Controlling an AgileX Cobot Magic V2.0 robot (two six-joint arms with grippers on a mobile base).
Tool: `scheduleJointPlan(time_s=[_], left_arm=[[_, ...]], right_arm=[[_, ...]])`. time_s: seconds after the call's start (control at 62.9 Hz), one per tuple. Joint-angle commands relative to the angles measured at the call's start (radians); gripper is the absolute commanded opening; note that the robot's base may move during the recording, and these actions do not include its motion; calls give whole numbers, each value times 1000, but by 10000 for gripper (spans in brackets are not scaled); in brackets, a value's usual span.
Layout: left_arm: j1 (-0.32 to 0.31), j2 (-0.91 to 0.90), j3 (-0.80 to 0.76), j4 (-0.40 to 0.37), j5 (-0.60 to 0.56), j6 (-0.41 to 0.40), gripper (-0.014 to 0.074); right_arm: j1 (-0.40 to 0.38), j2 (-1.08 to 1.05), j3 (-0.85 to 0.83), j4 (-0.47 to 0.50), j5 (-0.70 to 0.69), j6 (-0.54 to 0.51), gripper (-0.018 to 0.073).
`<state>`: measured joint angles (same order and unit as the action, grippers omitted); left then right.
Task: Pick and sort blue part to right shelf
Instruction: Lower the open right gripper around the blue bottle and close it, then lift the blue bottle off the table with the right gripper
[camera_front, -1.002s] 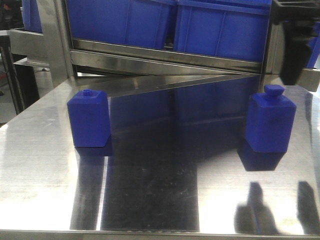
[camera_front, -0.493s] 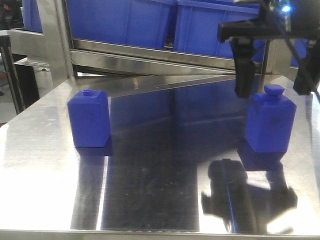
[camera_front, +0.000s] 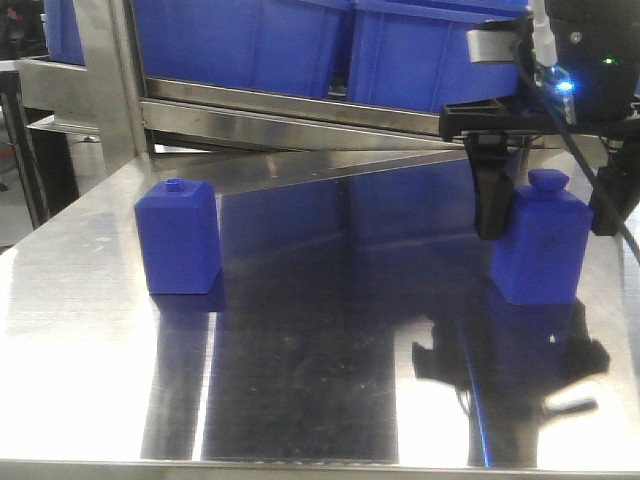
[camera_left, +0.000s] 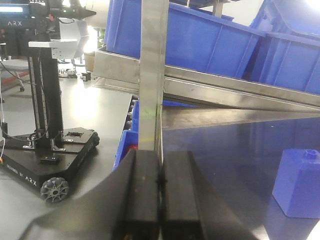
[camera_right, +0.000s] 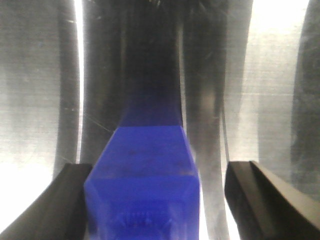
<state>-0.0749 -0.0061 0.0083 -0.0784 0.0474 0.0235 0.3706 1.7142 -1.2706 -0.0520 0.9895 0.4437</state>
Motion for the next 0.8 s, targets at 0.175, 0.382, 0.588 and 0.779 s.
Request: scheduleJointPlan(time_s=[0.175, 0.382, 0.588, 0.779], left_arm=[[0, -23, 22, -8, -84, -3, 133], [0, -23, 22, -8, -84, -3, 133], [0, -23, 22, -8, -84, -3, 133], [0, -23, 22, -8, -84, -3, 133]], right_arm=[[-4, -3, -18, -3, -16, -32, 603], [-4, -2, -18, -3, -22, -32, 561], [-4, -12, -18, -3, -21, -32, 423], [-10, -82, -18, -5, -20, -36, 423]])
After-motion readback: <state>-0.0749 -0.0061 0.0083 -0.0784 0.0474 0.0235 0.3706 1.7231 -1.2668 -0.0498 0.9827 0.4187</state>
